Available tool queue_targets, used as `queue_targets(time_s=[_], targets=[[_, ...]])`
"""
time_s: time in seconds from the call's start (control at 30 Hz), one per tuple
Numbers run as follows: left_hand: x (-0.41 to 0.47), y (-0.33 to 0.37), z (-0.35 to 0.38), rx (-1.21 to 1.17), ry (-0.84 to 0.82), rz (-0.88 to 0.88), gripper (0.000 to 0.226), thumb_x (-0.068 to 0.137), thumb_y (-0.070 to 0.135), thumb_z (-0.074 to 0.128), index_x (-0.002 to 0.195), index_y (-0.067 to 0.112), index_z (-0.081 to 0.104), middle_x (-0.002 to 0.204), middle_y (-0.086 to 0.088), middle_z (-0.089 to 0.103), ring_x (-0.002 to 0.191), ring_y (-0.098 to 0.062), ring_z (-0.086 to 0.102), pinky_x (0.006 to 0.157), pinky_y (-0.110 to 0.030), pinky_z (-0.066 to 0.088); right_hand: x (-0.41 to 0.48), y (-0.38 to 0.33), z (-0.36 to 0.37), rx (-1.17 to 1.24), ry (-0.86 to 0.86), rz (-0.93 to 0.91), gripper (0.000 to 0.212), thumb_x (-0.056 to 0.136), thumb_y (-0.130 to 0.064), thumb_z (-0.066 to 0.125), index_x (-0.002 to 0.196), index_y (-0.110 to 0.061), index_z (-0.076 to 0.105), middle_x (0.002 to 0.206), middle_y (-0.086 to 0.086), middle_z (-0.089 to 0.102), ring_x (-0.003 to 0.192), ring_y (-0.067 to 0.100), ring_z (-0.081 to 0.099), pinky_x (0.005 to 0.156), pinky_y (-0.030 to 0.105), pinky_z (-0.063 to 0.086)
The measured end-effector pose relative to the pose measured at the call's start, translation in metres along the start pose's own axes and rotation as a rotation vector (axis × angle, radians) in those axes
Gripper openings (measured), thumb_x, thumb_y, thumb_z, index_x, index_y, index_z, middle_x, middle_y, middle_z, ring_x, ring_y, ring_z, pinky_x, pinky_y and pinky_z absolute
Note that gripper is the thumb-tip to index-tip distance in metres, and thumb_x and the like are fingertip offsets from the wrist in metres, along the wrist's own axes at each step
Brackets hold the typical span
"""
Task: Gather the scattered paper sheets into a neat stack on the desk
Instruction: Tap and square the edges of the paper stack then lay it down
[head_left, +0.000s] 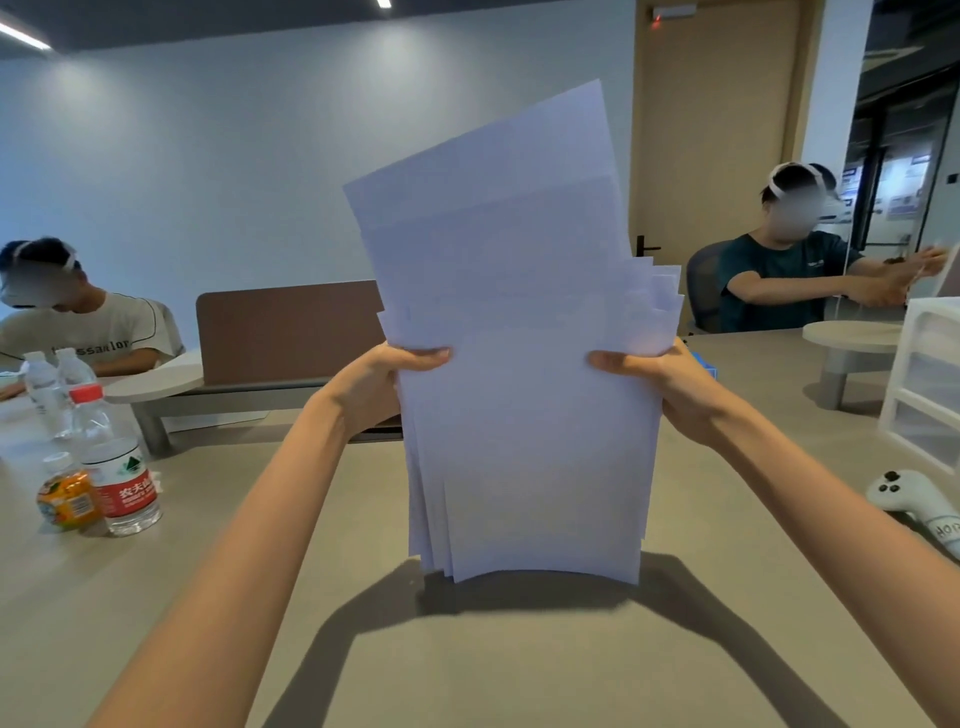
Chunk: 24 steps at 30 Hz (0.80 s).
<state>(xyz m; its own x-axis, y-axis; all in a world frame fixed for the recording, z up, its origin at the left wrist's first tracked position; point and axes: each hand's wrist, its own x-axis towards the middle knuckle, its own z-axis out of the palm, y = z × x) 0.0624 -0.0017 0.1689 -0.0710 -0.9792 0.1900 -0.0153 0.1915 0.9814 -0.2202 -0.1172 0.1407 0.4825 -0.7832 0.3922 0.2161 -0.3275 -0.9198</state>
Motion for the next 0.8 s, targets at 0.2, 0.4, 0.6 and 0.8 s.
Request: queue_targets(time_s=[0.2, 0.4, 0.6, 0.8], targets=[[0.012, 0.008, 0.012, 0.127, -0.013, 0.027, 0.041, 0.086, 0.014, 0.066, 0.126, 0.014, 0.061, 0.124, -0.009, 0.067, 0.112, -0.027, 0.065, 0.092, -0.041, 0.054, 0.003, -0.001, 0.002, -0.019, 0.025, 0.009, 0.044, 0.077, -0.010, 0.073, 0.119, -0.017, 0.062, 0.113, 0.005, 0.070, 0.106, 0.024, 0.067, 0.090, 0.040, 0.056], [0.023, -0.002, 0.025, 0.059, 0.214, 0.211, 0.030, 0.095, 0.017, 0.058, 0.124, 0.011, 0.061, 0.120, -0.008, 0.069, 0.108, -0.023, 0.067, 0.092, -0.040, 0.054, 0.003, 0.001, 0.007, -0.188, 0.105, -0.135, 0.031, 0.085, -0.012, 0.069, 0.114, -0.016, 0.062, 0.112, 0.010, 0.068, 0.103, 0.027, 0.066, 0.089, 0.045, 0.055], [0.029, -0.017, 0.018, -0.040, 0.156, 0.200, 0.037, 0.088, 0.020, 0.064, 0.124, 0.011, 0.063, 0.123, -0.012, 0.066, 0.113, -0.031, 0.063, 0.092, -0.043, 0.053, 0.000, 0.022, 0.007, -0.096, 0.225, -0.187, 0.031, 0.076, -0.018, 0.079, 0.104, -0.017, 0.067, 0.101, 0.005, 0.072, 0.094, 0.023, 0.070, 0.078, 0.033, 0.059], [0.026, -0.029, -0.003, -0.089, 0.092, 0.164, 0.063, 0.070, 0.040, 0.080, 0.127, 0.020, 0.060, 0.125, -0.003, 0.067, 0.114, -0.021, 0.064, 0.084, -0.033, 0.056, 0.004, 0.028, -0.013, 0.049, 0.044, 0.024, 0.056, 0.072, -0.029, 0.072, 0.124, -0.014, 0.060, 0.113, 0.006, 0.071, 0.099, 0.023, 0.070, 0.070, 0.028, 0.058]])
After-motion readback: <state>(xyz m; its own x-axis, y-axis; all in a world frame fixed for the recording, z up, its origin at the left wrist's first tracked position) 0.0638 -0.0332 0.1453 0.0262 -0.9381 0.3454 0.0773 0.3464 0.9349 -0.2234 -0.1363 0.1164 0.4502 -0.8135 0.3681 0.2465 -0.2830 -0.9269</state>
